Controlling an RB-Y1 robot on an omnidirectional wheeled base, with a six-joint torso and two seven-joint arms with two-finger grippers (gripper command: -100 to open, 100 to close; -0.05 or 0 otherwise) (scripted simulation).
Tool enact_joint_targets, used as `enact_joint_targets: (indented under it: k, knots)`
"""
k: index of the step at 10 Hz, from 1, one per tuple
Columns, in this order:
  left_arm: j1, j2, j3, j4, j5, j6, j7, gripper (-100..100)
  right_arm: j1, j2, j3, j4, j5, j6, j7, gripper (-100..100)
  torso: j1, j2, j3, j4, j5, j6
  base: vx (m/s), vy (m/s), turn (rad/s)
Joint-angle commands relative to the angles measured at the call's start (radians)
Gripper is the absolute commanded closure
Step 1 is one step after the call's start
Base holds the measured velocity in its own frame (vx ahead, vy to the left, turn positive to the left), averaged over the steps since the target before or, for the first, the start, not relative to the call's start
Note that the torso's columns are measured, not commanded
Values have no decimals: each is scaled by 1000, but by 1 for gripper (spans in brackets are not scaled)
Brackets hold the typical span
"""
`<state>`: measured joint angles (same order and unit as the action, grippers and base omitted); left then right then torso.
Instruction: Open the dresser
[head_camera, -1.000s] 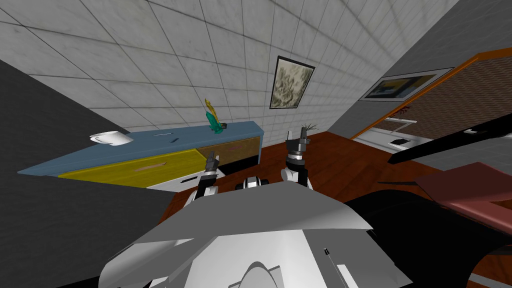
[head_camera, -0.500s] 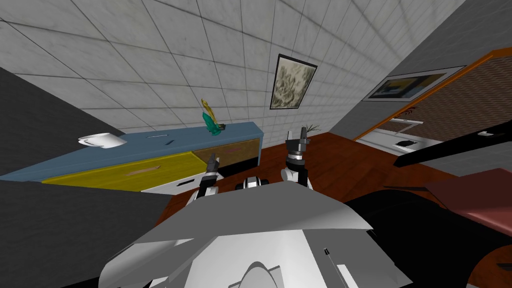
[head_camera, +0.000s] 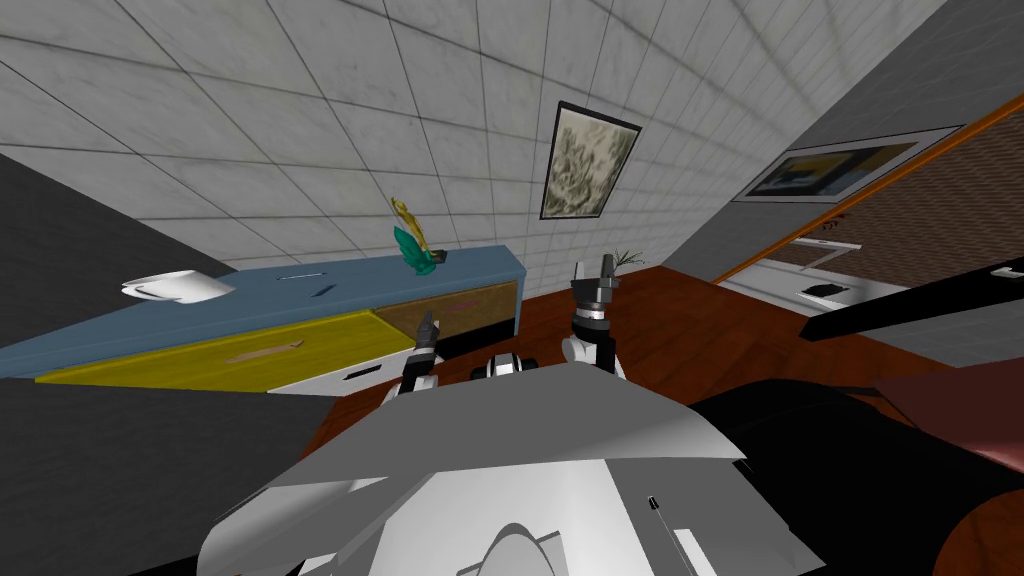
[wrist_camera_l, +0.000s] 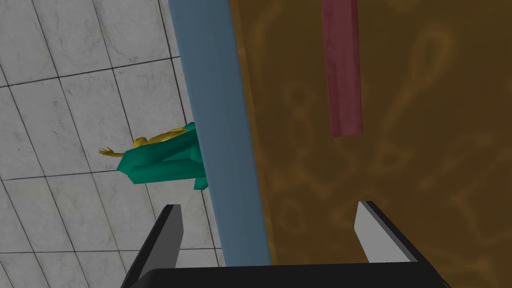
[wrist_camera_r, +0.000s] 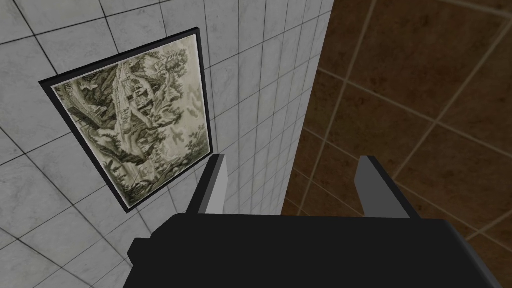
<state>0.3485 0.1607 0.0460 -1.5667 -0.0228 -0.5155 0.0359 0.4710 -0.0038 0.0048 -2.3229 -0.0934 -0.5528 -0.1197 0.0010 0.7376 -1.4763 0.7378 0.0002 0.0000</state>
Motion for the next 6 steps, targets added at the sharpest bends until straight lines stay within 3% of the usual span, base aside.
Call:
enact_joint_targets:
  k: [1,6]
  knots:
    - [-21,-17,11,70,2,-17,-5,-100,0,0,0,0,0,0,0,0,1,1,1,0,0,0,82,-35,18]
    - [-48,-96,27,173,6,-42,-12,-100,0,0,0,0,0,0,0,0,0,1,1,0,0,0,77,-44,16]
